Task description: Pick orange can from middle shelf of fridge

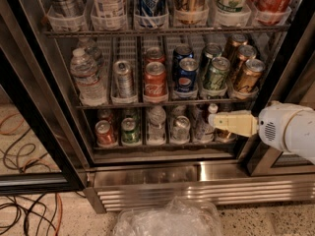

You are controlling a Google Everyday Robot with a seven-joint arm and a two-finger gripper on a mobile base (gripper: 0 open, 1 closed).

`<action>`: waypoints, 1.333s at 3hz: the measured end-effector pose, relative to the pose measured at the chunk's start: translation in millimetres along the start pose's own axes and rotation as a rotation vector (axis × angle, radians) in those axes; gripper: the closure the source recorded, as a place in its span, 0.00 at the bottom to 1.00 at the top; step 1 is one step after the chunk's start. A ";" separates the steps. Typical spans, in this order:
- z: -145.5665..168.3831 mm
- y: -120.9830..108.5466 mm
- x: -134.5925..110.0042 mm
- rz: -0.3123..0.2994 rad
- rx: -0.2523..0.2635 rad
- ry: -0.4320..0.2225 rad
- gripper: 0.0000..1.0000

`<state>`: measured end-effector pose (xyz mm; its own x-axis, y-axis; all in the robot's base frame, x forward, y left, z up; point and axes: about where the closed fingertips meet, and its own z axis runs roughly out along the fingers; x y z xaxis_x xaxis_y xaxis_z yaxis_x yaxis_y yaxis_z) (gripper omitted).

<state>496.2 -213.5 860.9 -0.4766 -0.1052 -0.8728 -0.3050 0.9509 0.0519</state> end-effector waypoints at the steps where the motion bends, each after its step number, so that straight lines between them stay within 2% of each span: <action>1: 17.8 -7.6 4.1 0.051 0.016 -0.029 0.13; 2: 39.1 -16.6 1.0 0.089 0.040 -0.082 0.15; 3: 51.9 -29.3 -0.3 0.103 0.089 -0.123 0.17; 4: 57.3 -46.0 -5.8 0.126 0.146 -0.165 0.25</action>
Offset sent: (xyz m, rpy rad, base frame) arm 0.0621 -0.0105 -0.0387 0.1283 -0.1073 -0.1379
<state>560.3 -240.0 835.7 -0.3582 0.0540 -0.9321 -0.1235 0.9868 0.1046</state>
